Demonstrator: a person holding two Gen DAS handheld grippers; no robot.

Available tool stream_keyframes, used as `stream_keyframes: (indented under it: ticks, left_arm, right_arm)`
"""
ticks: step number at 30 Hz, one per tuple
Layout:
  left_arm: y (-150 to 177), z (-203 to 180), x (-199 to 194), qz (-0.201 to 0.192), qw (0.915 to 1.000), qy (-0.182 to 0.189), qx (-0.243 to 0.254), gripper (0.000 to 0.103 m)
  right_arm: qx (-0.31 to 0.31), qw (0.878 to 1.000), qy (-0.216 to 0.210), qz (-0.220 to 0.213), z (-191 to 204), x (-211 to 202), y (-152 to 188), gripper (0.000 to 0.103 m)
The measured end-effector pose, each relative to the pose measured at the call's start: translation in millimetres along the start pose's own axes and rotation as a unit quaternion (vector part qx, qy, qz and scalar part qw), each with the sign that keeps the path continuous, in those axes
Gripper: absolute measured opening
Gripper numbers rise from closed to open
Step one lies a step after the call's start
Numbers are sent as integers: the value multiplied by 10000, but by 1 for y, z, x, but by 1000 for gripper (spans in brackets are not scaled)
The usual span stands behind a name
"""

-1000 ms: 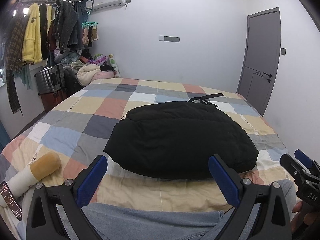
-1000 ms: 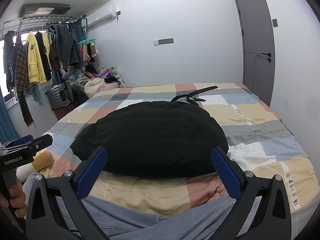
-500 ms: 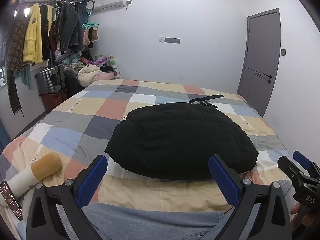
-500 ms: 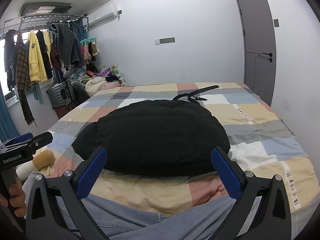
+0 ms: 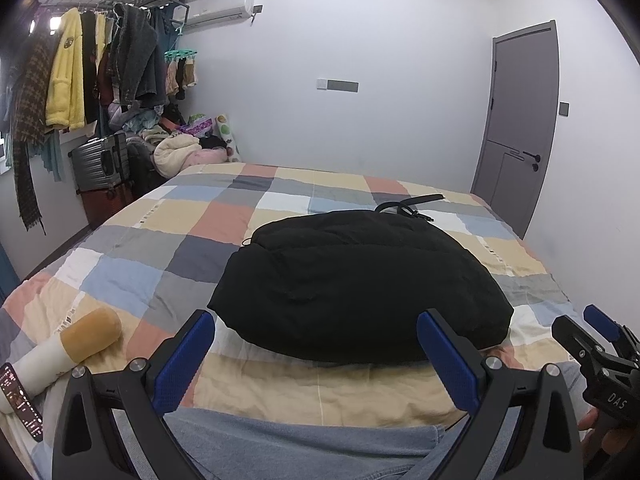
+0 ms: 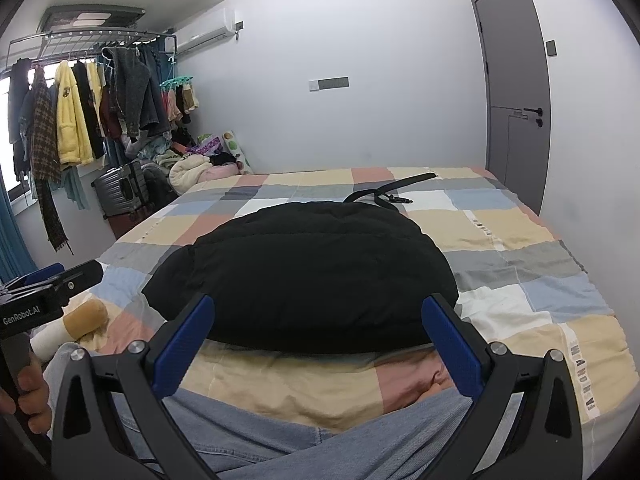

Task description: Fold large clothes

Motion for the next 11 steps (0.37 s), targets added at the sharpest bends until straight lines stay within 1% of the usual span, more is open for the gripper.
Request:
stream_keyframes:
  ticks: [7, 11]
  left_arm:
    - [1, -1, 0, -9, 10000, -23, 3, 102]
    - [3, -3, -2, -53, 10000, 4, 25, 102]
  right_arm:
    - [-18, 10000, -5, 41, 0, 1, 1, 103]
    - [-42, 10000, 50, -15, -1, -3, 0, 103]
Point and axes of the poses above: each gripper's, at about its wrist camera, not at the fingertips, and x roughly the way its jaws point, z to its left, y to its underside, the point moved 3 cm from there along x, roughly the way its jaws point, and after that the axes turned 10 degrees about y, right-handed, at the moved point
